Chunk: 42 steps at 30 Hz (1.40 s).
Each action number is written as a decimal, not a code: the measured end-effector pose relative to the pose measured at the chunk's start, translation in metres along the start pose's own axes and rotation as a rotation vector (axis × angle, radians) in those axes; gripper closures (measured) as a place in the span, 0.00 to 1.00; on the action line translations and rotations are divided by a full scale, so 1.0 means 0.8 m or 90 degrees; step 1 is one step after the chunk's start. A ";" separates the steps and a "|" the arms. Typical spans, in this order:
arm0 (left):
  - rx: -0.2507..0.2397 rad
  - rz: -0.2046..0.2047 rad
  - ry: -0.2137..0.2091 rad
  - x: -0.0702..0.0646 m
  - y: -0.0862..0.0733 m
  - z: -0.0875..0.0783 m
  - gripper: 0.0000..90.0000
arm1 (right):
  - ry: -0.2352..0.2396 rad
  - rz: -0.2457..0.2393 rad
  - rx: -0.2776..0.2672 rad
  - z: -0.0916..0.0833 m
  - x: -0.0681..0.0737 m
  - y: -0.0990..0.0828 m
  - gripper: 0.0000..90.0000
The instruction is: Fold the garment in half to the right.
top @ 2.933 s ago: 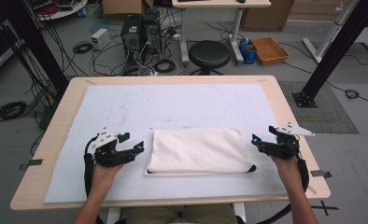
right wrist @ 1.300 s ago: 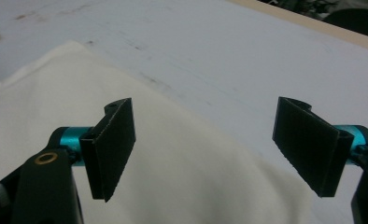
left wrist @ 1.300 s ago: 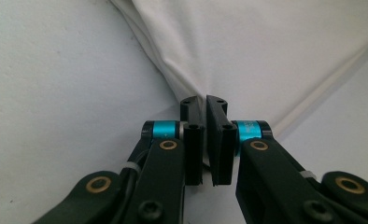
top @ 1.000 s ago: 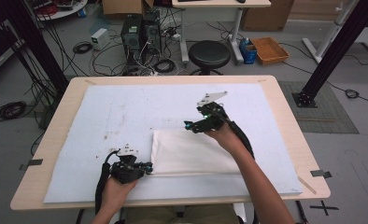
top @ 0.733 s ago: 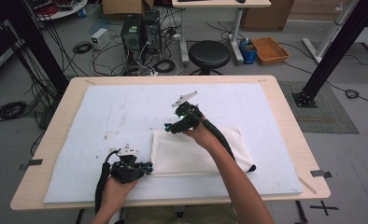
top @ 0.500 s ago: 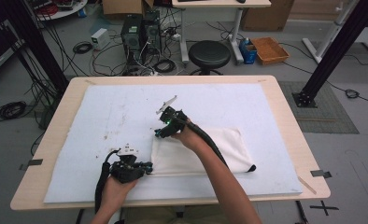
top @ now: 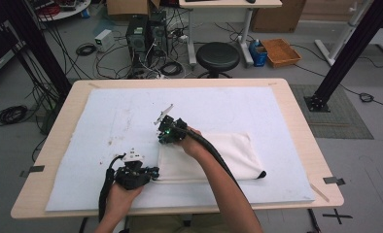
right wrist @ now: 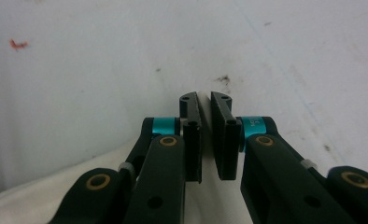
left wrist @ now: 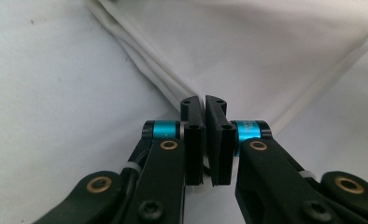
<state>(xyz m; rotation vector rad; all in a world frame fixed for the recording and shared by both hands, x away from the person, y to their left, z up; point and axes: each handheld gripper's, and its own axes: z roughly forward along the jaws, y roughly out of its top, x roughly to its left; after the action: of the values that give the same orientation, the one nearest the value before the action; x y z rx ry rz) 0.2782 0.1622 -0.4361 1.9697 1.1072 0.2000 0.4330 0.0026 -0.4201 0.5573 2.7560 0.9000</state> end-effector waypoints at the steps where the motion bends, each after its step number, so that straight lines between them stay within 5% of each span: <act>1: -0.011 -0.004 -0.008 0.000 0.001 -0.002 0.95 | -0.001 0.001 -0.009 -0.004 -0.001 0.000 0.93; 10: -0.105 -0.022 -0.119 -0.011 0.023 -0.012 0.95 | 0.001 0.032 -0.115 -0.057 -0.012 -0.014 0.93; 14: -0.123 -0.031 -0.162 -0.018 0.037 -0.009 0.95 | -0.006 0.049 -0.151 -0.082 -0.022 -0.032 0.93; 21: -0.160 0.003 -0.203 -0.045 0.077 0.009 0.96 | -0.026 0.103 -0.202 -0.124 -0.046 -0.071 0.93; 31: -0.130 0.020 -0.257 -0.094 0.130 0.065 0.96 | -0.066 0.184 -0.244 -0.167 -0.079 -0.138 0.93; 42: -0.064 0.016 -0.282 -0.141 0.160 0.132 0.96 | -0.117 0.219 -0.235 -0.190 -0.096 -0.198 0.93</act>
<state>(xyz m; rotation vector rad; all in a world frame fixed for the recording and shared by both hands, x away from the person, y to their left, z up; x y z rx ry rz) 0.3445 -0.0192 -0.3803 1.8212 0.7690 -0.1602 0.4128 -0.2275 -0.3889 0.9991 2.2895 1.3184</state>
